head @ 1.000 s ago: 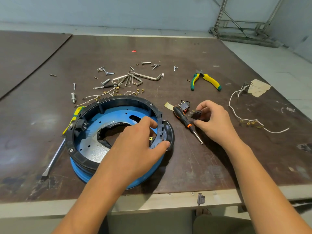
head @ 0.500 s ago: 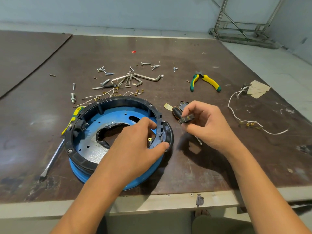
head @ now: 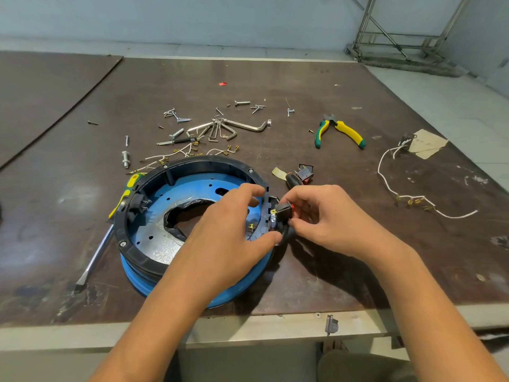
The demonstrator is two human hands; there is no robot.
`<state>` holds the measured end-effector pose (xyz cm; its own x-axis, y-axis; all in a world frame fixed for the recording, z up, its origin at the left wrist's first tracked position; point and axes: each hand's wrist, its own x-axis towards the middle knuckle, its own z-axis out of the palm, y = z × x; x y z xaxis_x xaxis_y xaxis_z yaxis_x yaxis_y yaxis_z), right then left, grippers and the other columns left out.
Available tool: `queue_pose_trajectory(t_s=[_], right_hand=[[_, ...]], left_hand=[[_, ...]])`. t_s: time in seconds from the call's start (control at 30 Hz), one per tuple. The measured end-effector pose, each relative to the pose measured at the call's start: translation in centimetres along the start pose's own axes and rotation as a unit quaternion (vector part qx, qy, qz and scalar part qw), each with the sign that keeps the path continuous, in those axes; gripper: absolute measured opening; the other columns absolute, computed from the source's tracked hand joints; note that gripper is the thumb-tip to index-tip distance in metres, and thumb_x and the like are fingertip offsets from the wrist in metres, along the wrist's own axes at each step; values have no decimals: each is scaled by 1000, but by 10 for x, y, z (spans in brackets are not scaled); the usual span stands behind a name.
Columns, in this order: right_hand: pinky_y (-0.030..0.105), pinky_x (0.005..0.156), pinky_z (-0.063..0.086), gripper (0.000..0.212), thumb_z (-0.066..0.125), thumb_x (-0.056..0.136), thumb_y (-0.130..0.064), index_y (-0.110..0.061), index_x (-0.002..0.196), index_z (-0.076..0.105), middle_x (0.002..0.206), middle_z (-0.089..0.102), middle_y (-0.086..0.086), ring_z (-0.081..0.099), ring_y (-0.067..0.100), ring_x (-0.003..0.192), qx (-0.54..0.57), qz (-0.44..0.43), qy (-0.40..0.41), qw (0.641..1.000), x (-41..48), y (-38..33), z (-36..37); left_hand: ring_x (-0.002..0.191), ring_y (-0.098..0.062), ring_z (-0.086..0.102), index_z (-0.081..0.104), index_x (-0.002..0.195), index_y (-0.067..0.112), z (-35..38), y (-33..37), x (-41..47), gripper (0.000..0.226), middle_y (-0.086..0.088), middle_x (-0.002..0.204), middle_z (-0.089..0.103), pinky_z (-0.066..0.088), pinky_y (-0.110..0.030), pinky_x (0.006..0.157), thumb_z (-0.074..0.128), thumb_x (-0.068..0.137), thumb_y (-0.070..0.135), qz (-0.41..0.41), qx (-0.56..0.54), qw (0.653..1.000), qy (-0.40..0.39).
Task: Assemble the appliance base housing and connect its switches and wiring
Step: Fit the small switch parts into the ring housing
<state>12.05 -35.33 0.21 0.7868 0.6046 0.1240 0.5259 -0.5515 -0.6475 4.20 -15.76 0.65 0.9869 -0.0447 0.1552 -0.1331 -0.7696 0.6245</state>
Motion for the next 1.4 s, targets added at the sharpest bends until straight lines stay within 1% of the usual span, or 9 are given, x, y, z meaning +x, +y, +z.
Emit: queue_pose_trajectory(t_s=[0.1,0.3,0.5,0.57,0.7,0.87,1.07,1.23,1.4], right_hand=[[15,64,47,26,70,85,-5,-26,100,70,77,63,-11,59,5,72,4,-6,-3,1000,0,-4,0],[25,67,54,22,72,86,-11,-24,104,73,79,67,-9,63,9,75,2,-8,-21,1000,-2,-9,-1],[44,71,55,17,65,95,-19,-25,109,74,85,73,-4,67,14,78,40,-9,-20,999,-3,-9,0],[43,72,55,18,65,95,-19,-25,110,74,88,73,-6,67,13,81,31,-8,-24,999,-3,-10,0],[29,79,51,23,66,94,-17,-23,115,74,96,69,-13,62,6,90,-13,-15,-23,1000,-2,-12,0],[31,81,46,22,60,98,-12,-16,114,74,94,66,-3,58,9,89,-64,-20,-40,997,-1,-16,2],[21,77,51,18,62,98,-16,-19,106,77,85,73,-9,66,1,83,32,45,10,998,1,-16,10],[38,83,60,9,72,90,-13,-17,95,77,84,76,-4,72,9,82,127,93,80,984,5,-16,20],[37,80,60,5,74,89,-16,-20,88,75,80,75,-4,72,9,79,147,103,91,980,5,-14,23]], left_hand=[[116,-2,50,46,136,38,0,0,0,61,17,129,55,37,-20,89,70,81,50,12,8,1000,0],[113,-1,55,52,134,37,-1,2,1,55,16,124,63,52,-30,94,69,83,47,11,-3,1000,-12],[114,-1,56,52,135,35,-1,3,0,55,15,125,62,50,-28,95,70,84,45,12,-9,1000,-11],[114,-2,56,52,135,34,-1,3,0,55,15,126,61,50,-27,95,70,84,44,12,-9,1000,-13],[114,-1,54,51,136,33,-1,4,2,56,17,129,59,49,-25,94,70,85,44,16,-5,1000,-16],[116,2,51,50,137,32,0,2,1,59,18,130,58,36,-9,86,71,83,44,19,4,1000,-15],[120,-1,52,51,138,29,-3,1,4,59,15,131,59,42,-21,96,70,85,45,21,-2,1000,-17],[122,-3,51,50,140,29,-4,0,4,62,14,134,58,41,-20,98,71,84,45,31,13,999,-19],[123,-4,47,41,145,30,-3,0,3,73,11,137,52,36,-18,95,68,81,50,33,-5,998,-52]])
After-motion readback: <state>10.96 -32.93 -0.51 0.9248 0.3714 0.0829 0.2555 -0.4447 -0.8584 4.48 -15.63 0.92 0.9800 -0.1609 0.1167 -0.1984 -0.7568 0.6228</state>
